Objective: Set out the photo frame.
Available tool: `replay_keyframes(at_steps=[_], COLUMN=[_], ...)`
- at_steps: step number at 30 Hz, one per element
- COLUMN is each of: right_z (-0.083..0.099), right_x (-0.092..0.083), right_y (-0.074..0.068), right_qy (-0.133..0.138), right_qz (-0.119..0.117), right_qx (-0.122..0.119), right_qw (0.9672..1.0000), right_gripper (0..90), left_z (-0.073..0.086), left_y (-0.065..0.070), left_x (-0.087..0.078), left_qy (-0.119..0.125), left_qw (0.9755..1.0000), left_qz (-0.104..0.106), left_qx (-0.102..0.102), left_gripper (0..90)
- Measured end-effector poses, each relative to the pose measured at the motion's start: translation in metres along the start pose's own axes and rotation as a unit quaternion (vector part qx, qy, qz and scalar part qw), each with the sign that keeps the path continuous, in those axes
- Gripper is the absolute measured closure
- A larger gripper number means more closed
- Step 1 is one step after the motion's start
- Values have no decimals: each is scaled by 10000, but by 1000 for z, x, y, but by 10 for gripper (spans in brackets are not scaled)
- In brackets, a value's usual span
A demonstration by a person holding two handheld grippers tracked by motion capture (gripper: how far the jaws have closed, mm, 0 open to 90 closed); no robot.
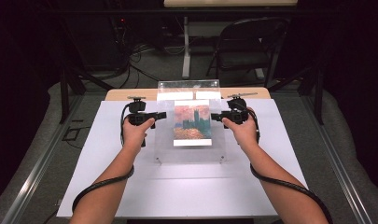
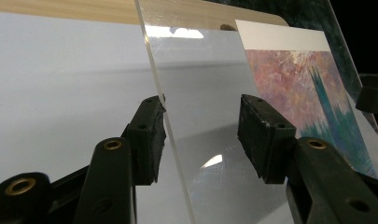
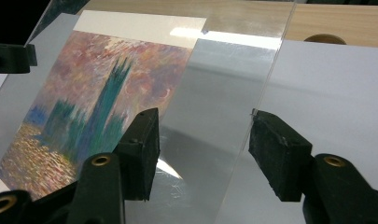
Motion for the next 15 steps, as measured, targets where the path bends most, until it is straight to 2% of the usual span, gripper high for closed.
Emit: replay_keyframes(at_steps=[15], right_z=[-2], right_x=[-22], right_y=[-11], right_qy=[138], right_qz=[29], right_qx=[-253], right_qw=[9996], right_gripper=[487], left_z=[0], left_y=[12], left_x=[-23], left_qy=[151], left_qw=[9997], left_qz=[20], left_qx=[196], left_gripper=[565])
Point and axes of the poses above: each handheld gripper's, and its own axes: x roughly forward along the jaws, z roughly out of its underside, y roughly to its right, the point moved 7 cm from there along x, roughly forward along the jaws, and after that the axes turned 4 degrees about x, right-handed, at the moved point
